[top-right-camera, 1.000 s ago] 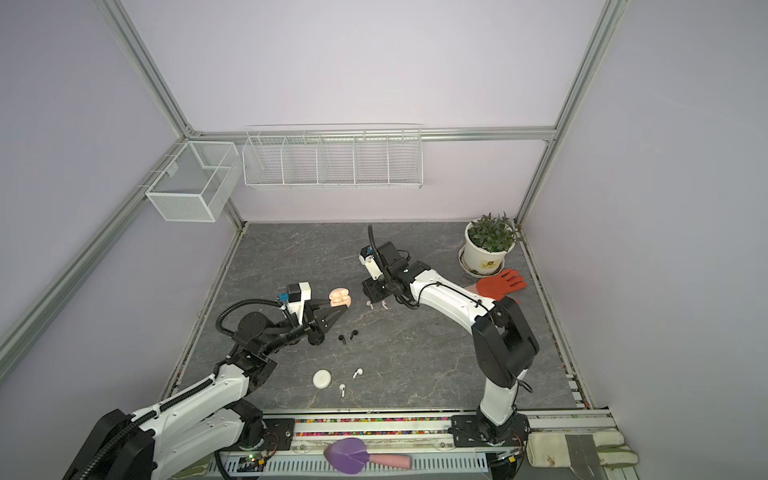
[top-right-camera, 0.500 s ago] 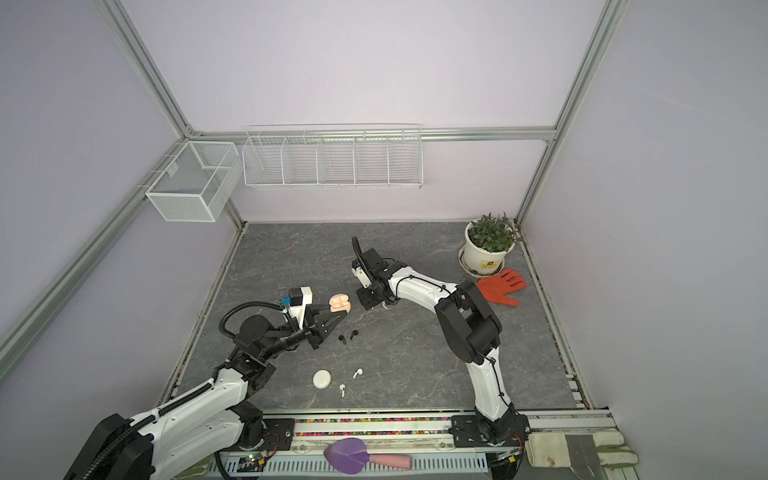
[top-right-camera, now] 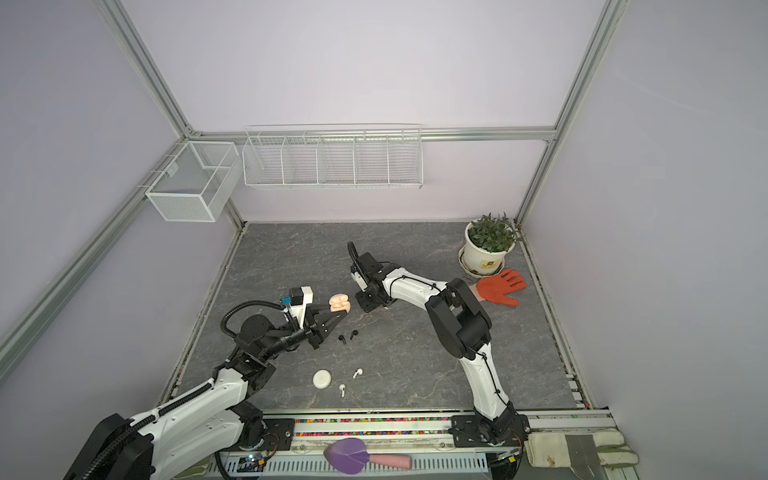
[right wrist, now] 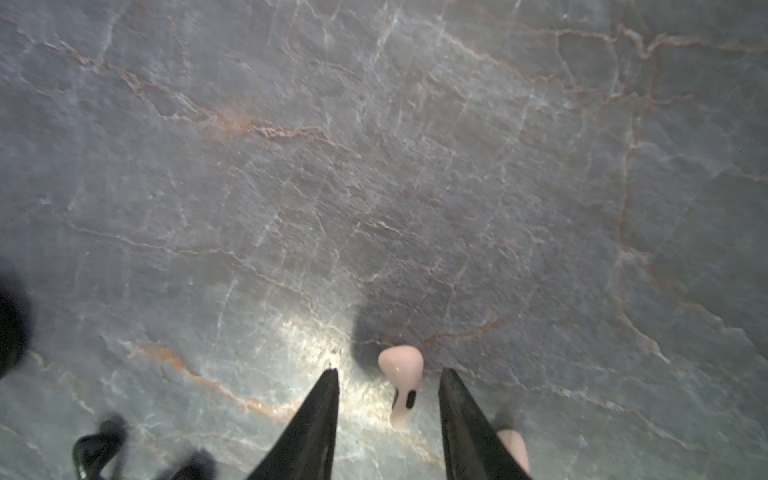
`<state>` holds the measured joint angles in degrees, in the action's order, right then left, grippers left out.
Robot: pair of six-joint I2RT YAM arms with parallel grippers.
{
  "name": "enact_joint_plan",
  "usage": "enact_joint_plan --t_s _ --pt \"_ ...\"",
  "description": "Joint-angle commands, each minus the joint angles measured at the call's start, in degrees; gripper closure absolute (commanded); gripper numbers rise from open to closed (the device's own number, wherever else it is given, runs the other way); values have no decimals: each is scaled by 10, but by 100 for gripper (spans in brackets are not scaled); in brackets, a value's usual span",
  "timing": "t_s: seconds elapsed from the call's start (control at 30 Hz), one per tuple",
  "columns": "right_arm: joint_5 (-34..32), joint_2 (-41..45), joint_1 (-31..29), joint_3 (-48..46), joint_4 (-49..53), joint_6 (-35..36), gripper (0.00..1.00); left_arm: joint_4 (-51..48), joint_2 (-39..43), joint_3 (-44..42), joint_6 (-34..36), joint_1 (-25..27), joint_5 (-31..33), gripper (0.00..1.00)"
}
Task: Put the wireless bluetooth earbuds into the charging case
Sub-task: 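Lower the right gripper and close it on a pink earbud, then lift the pink earbud with the right gripper toward the open case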
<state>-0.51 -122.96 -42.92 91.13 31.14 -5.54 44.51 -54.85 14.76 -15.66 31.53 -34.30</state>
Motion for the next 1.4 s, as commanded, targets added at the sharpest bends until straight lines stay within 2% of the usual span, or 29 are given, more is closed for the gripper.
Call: enact_joint_plan --t_s 0.0,0.73,1.37 --pt "-17 -17 -7 15 17 2 58 -2 6 4 12 0 1 100" --pt "-58 -52 -19 44 45 -18 72 -21 29 -4 23 0 17 100" --pt "-89 -3 -22 44 46 -52 78 -26 46 -12 22 1 34 100"
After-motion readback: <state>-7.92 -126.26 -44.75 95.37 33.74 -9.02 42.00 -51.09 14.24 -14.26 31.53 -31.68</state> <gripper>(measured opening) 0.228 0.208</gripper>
